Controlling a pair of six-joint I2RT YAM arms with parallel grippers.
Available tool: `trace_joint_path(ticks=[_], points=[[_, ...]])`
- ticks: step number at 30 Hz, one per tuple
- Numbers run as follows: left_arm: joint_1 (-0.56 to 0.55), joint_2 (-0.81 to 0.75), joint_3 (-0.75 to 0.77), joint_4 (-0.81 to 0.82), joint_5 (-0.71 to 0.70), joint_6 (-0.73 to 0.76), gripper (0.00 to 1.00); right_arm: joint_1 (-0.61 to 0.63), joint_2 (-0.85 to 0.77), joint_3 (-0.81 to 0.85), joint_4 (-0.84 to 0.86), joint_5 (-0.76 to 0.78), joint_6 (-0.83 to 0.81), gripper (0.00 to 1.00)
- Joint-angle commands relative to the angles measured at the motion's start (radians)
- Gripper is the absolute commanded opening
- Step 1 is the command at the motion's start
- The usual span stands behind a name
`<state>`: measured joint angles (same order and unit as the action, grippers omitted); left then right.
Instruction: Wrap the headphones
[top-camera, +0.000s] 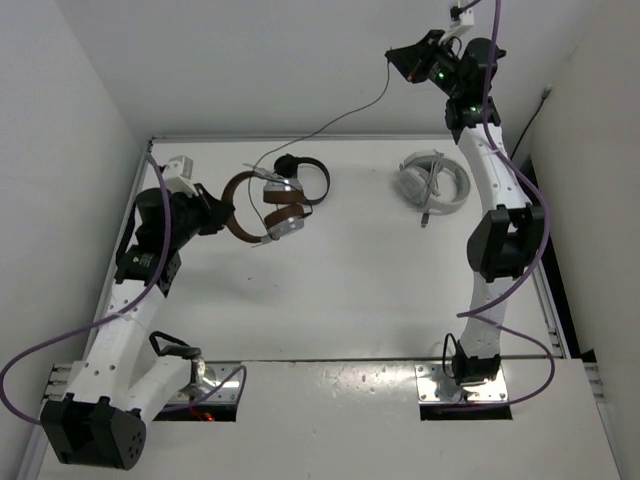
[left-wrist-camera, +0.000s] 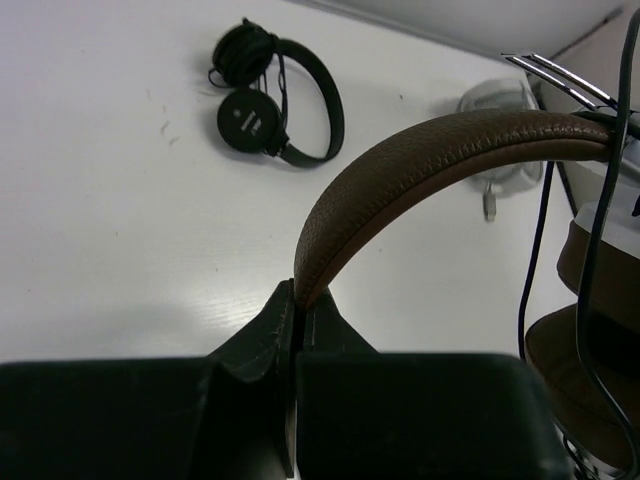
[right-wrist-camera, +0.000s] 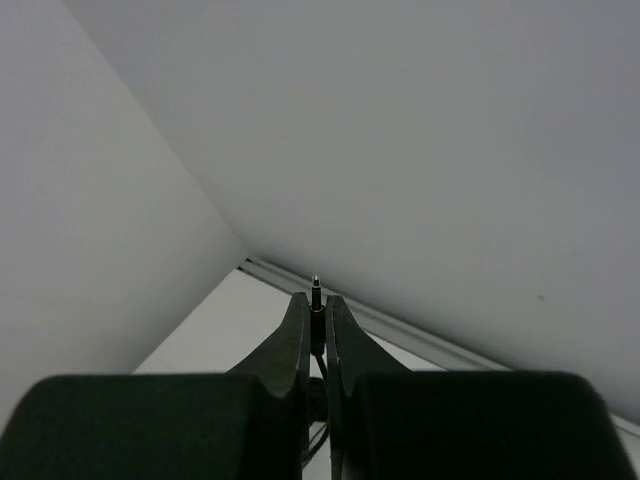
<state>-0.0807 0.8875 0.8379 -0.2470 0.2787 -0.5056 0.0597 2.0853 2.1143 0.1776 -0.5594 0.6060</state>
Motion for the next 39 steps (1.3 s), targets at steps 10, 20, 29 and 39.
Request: trace_joint_path(ticks=[10,20,29,39], points=[[0.237,0.122,0.236,0.022,0.161,-0.287,0.00,0.035,-0.180,-0.508,0.181,-0.048,-0.026,0.00],[0.398,0.266,0.309,0.064,0.170,-0.539,0.00,0.109,-0.263,-0.727,0.172,-0.155,-0.037,0.00],[0.475,0.375,0.405,0.052,-0.033,-0.568,0.00,0.232,-0.349,-0.794,0.045,-0.267,-0.166,0.00],[0.417,0.433,0.497,0.043,-0.338,-0.374,0.00,0.354,-0.381,-0.739,-0.141,-0.346,-0.336,0.00]])
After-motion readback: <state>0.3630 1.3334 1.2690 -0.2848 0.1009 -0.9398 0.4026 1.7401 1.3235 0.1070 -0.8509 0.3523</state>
